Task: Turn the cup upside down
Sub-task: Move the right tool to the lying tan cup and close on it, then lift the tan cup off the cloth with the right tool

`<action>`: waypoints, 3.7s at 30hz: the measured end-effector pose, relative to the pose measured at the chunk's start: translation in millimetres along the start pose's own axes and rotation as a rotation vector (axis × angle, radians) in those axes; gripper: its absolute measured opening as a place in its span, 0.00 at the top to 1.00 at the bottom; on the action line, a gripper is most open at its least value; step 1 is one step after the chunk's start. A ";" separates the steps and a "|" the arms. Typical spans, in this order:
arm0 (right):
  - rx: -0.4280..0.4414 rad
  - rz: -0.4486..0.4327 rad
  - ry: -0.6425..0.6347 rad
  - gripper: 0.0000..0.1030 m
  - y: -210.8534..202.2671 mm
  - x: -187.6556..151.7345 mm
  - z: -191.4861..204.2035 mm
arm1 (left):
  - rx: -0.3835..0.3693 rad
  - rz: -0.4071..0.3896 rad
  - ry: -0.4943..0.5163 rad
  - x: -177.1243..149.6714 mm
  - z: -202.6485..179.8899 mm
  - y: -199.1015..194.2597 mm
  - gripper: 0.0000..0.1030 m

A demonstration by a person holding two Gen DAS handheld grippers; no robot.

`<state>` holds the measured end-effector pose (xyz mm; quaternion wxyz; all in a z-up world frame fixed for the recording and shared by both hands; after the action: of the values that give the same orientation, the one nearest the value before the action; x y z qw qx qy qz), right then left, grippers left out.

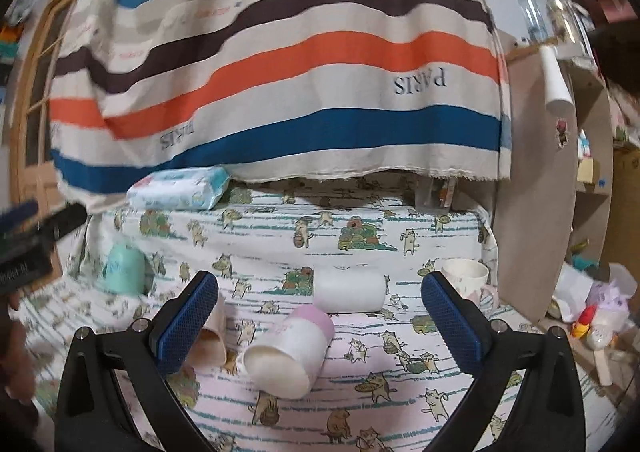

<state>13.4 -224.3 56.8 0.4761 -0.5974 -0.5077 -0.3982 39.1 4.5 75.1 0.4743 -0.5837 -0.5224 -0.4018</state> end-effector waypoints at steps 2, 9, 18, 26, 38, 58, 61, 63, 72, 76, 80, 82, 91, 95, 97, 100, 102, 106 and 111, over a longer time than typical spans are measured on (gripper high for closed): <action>0.003 0.011 0.013 0.00 8.1 6.5 -4.6 | -0.017 0.005 -0.005 3.3 -2.9 9.2 0.00; 0.027 0.043 0.067 0.00 33.6 16.6 -6.8 | 0.010 0.018 -0.022 8.3 4.9 34.5 0.00; 0.187 0.132 0.022 0.00 74.3 13.8 42.8 | 0.058 0.074 -0.106 -22.4 39.1 64.5 0.00; 0.349 0.226 -0.010 0.08 112.2 25.5 99.0 | 0.067 0.081 -0.238 -16.0 74.0 67.8 0.00; 0.423 0.419 -0.082 0.14 169.8 -7.1 149.4 | 0.103 0.187 -0.331 -29.7 100.2 87.5 0.00; 0.511 0.689 -0.115 0.32 223.2 -73.5 186.7 | 0.211 0.337 -0.348 -56.4 114.2 110.5 0.00; 0.478 0.671 -0.107 0.32 218.6 -68.6 180.1 | 0.234 0.324 -0.325 -56.1 111.8 106.2 0.00; 0.470 0.646 -0.096 0.32 211.4 -61.3 174.6 | 0.218 0.332 -0.337 -56.7 111.1 103.7 0.00; 0.431 0.516 -0.057 0.32 157.9 -18.5 138.4 | 0.144 0.283 -0.250 -48.0 86.2 80.1 0.00; 0.384 0.492 -0.021 0.32 144.6 -8.9 112.4 | 0.129 0.218 -0.225 -37.5 77.2 56.6 0.00; 0.366 0.478 0.001 0.32 129.6 -11.7 95.3 | 0.095 0.153 -0.189 -24.1 66.4 29.1 0.00; 0.367 0.459 0.006 0.32 118.2 -12.0 89.5 | 0.066 0.145 -0.176 -21.3 60.2 23.6 0.00; 0.328 0.439 0.037 0.32 77.6 -44.2 73.3 | -0.029 0.094 -0.088 -42.8 43.5 13.7 0.00; 0.298 0.459 0.036 0.32 72.3 -59.6 73.6 | -0.053 0.082 -0.073 -53.9 42.9 7.5 0.00; 0.295 0.462 0.020 0.32 69.2 -66.6 78.1 | -0.060 0.073 -0.067 -57.3 43.2 4.0 0.00; 0.315 0.486 0.032 0.32 64.4 -80.7 86.9 | -0.063 0.063 -0.065 -61.3 44.5 0.0 0.00; 0.359 0.504 0.056 0.32 61.6 -87.1 93.4 | -0.062 0.058 -0.059 -63.5 43.9 -1.1 0.00; 0.349 0.512 0.023 0.32 55.7 -91.9 109.3 | -0.024 0.029 -0.044 -63.3 44.4 -3.9 0.00; 0.374 0.564 0.041 0.32 60.6 -105.1 123.5 | 0.004 0.033 -0.084 -60.6 55.4 -0.1 0.00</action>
<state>54.7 -129.8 -82.4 0.6789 -0.6086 -0.3771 -0.1627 29.6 44.6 4.1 0.4598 -0.6077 -0.5327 -0.3680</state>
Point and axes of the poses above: each gripper's, at about its wrist camera, not at the fingertips, and y roughly the way its jaws point, z to its left, x to its top, the point moved 5 cm from there along y, roughly the way its jaws point, and after that the axes turned 13 degrees about -y, right-handed, at the moved point
